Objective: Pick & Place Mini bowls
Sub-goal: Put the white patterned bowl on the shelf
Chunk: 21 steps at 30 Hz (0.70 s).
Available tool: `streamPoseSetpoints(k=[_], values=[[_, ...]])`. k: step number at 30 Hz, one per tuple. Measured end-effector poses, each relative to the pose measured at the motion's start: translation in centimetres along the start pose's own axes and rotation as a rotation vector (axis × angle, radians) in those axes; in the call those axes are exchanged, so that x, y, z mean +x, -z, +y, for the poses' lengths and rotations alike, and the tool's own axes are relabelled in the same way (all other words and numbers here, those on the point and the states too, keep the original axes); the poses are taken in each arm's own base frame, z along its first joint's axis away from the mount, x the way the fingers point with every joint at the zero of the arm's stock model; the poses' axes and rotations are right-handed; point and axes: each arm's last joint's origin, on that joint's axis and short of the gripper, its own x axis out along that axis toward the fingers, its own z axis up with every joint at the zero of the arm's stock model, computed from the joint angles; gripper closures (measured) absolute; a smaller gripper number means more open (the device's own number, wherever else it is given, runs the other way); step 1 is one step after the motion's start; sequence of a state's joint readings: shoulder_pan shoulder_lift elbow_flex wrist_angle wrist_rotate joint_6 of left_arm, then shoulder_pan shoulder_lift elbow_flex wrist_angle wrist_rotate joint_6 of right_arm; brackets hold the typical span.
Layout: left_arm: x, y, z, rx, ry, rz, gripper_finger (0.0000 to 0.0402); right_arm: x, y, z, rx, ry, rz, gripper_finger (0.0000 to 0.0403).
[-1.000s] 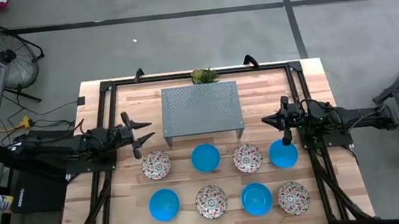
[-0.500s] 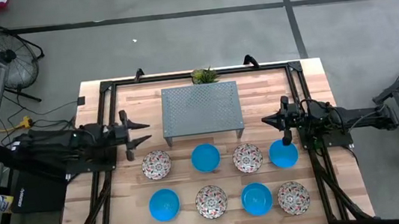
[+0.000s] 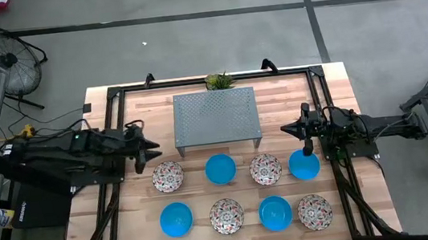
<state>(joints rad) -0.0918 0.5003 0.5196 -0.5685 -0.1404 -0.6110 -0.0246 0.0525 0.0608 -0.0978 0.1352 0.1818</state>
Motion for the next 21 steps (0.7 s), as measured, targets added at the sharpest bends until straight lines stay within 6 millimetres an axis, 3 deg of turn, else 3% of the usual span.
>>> streamPoseSetpoints(k=[6, 21], values=[[2.0, 0.5, -0.2, -0.162, -0.038, 0.139, 0.0229, 0.0, 0.0, 0.0, 0.0, 0.0, 0.001, 0.0402], [6.1, 2.4, -0.2, -0.192, -0.107, 0.473, 0.0229, 0.0, 0.0, 0.0, 0.0, 0.0, 0.002, 0.0402]])
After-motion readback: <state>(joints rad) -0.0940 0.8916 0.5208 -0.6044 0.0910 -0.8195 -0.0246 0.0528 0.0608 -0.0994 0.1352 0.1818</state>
